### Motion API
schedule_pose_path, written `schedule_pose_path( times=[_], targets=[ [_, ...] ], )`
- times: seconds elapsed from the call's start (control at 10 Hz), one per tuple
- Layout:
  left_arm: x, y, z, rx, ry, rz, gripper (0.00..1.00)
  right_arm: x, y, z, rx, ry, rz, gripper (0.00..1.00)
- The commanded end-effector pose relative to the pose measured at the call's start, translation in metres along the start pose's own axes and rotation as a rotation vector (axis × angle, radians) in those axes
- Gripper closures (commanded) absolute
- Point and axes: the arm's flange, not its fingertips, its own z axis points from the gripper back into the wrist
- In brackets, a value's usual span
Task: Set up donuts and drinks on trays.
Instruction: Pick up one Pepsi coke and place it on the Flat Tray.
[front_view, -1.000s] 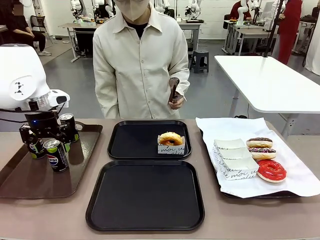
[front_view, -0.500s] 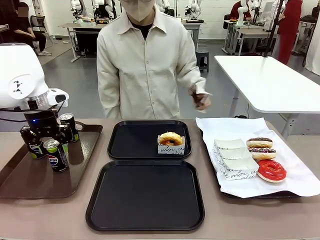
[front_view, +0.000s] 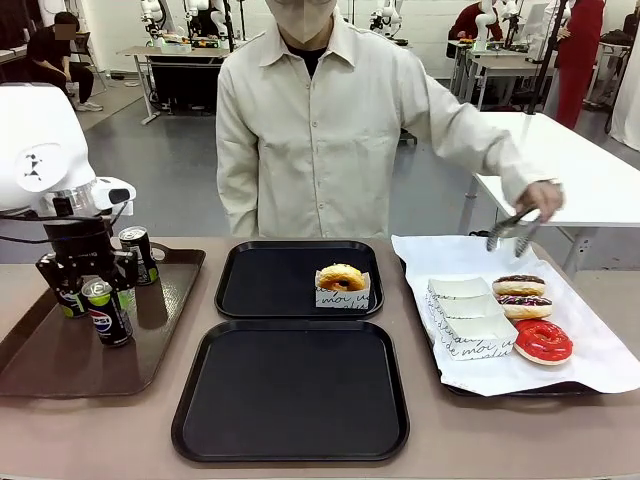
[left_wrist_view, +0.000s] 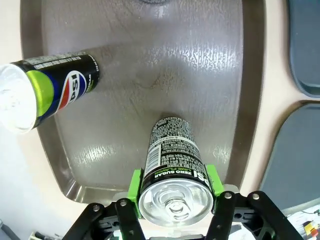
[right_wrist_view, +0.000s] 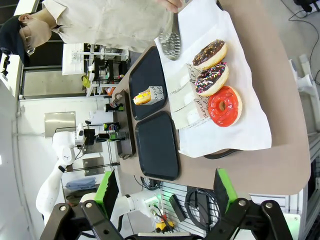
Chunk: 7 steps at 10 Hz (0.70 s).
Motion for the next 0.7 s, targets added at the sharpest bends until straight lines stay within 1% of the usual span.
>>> schedule_pose_path(
  times=[0.0,0.2,0.3,0.4,0.5,0.6],
  targets=[
    [-0.024,0.005,0.073,-0.107,-0.038,-0.048,0.88,0.000,0.000,0.000,0.023,-0.007,0.017,0.00],
    [-0.050,0.012,0.130,-0.120,-0.027,-0.097,0.88,0.000,0.000,0.000,0.023,-0.007,0.017,0.00],
    [-0.057,0.014,0.148,-0.105,-0.010,-0.085,0.88,0.000,0.000,0.000,0.023,-0.007,0.017,0.00],
    [-0.058,0.016,0.153,-0.102,0.007,-0.080,0.88,0.000,0.000,0.000,0.023,-0.007,0.017,0.00],
    [-0.061,0.021,0.153,-0.066,-0.003,-0.057,0.88,0.000,0.000,0.000,0.023,-0.007,0.017,0.00],
    [-0.068,0.013,0.154,-0.103,-0.017,-0.080,0.88,0.000,0.000,0.000,0.023,-0.007,0.017,0.00]
  ],
)
